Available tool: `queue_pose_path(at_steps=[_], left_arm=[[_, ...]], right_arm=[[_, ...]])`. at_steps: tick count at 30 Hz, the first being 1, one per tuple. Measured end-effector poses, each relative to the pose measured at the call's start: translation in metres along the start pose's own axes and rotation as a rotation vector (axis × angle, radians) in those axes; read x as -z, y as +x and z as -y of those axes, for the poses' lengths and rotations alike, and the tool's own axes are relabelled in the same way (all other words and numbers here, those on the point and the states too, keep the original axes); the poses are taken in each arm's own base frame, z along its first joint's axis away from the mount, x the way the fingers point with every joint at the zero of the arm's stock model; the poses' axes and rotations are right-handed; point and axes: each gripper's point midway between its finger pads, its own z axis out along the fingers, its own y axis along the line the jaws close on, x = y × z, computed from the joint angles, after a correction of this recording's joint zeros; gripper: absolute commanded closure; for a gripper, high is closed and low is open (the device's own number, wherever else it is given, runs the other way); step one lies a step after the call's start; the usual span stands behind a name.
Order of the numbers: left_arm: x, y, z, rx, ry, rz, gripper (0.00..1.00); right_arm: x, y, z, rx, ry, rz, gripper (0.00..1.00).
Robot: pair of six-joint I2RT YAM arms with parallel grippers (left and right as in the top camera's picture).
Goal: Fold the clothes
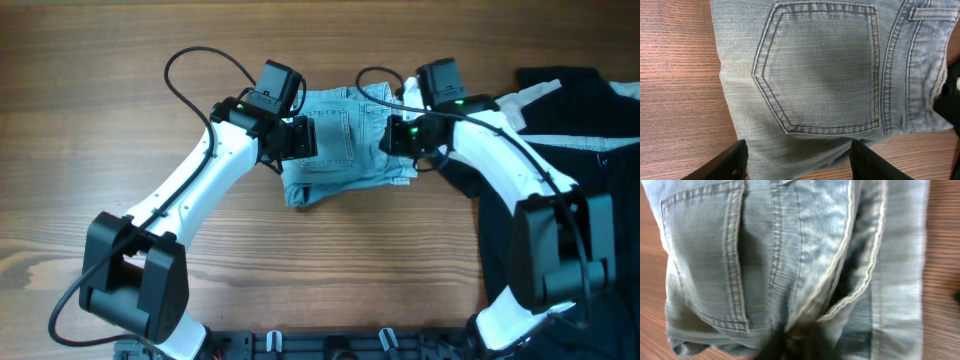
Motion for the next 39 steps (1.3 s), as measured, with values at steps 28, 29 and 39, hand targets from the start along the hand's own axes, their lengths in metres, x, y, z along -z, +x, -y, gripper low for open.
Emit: queue_pose_path(at_steps=[28,29,39], left_arm=[[-0.001,-0.005,-0.019,-0.025,-0.062,0.008,0.48],[-0.005,-0.003,-0.02,-0.02,-0.042,-0.015,0.57],[-0.067,0.058,-0.011,-0.021,0.021,-0.302,0.96]], right_arm=[[-0.021,0.044,0.022,-0.026,0.229,-0.162,0.92],[-0.01,0.039,0.017,-0.001,0.217,-0.127,0.91],[0.031,0.002,-0.012,0.065,0.147,0.082,0.91]])
